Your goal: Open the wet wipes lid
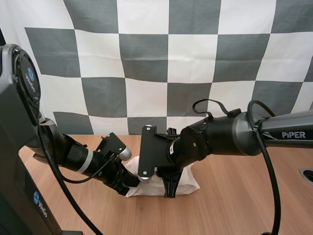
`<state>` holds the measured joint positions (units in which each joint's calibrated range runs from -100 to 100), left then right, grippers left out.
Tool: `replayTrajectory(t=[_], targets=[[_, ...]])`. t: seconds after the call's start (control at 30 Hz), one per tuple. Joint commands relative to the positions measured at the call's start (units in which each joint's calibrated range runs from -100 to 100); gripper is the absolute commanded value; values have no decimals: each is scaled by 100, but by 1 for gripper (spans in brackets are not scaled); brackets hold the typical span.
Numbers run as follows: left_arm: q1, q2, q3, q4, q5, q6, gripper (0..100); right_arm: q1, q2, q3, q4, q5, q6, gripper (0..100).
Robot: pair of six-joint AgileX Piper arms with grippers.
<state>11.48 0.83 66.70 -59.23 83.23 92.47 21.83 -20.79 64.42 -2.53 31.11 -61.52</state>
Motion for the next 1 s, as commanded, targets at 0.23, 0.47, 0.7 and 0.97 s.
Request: replayTrajectory(t=[0.23,0.47,0.7,0.97], targets=[[1,7,2,14,76,11,0,3,297,-8,2,-131,13,33],[1,7,2,14,76,11,0,3,297,-8,2,-131,40,0],[1,7,2,76,75,11,0,3,127,-8,2,-189,100,0],[1,7,2,115,8,11,0,3,-45,-385,-36,107,156,0]])
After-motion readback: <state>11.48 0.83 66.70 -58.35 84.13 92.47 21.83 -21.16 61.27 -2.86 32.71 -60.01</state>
